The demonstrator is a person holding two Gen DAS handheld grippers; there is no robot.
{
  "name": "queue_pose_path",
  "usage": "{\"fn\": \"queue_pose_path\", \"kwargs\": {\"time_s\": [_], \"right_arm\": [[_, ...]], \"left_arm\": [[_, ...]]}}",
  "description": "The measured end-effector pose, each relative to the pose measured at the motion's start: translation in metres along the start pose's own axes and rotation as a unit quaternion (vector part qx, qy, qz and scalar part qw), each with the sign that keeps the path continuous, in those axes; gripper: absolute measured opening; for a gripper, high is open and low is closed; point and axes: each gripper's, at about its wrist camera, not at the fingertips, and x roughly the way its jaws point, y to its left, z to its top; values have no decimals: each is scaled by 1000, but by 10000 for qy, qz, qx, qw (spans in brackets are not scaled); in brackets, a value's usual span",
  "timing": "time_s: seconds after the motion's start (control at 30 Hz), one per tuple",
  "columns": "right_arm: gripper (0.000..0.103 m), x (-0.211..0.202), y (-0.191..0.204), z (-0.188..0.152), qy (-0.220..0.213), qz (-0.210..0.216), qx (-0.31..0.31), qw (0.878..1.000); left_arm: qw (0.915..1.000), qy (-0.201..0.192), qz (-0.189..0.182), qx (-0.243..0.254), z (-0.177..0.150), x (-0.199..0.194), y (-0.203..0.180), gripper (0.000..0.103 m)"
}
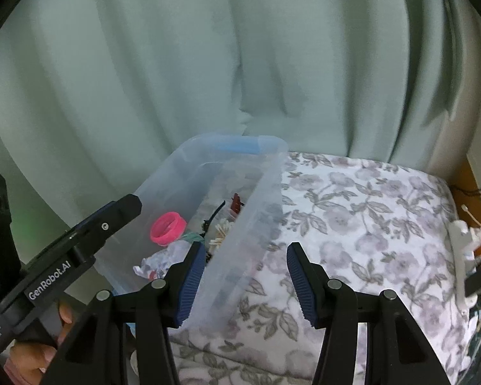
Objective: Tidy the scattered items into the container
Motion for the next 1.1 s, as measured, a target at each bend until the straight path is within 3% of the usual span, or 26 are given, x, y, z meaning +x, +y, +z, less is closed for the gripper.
{"fn": "queue_pose_path", "kwargs": {"time_s": [0.13, 0.3, 0.47, 0.6, 0.83, 1.1], "right_arm": [[57, -17, -12, -4, -44, 24, 133, 9999], [57, -32, -21, -11, 0, -80, 265, 9996], [57, -52, -30, -15, 94, -263, 468, 9985], [59, -63, -32, -19, 199, -376, 593, 9973], [59, -70, -35, -23, 298, -663, 648, 9952], [62, -74, -36, -28, 457, -965, 654, 9921]], "left_arm": [[9998, 75, 68, 187, -2, -6, -18, 52], [9988, 240, 208, 381, -2, -14, -37, 52], [9970, 597, 312, 378, -3, -22, -47, 57], [9955, 805, 227, 444, -9, -28, -55, 58], [9929, 1034, 48, 586, -12, -28, -65, 68], [9893, 1244, 96, 756, -16, -15, -66, 78]]}}
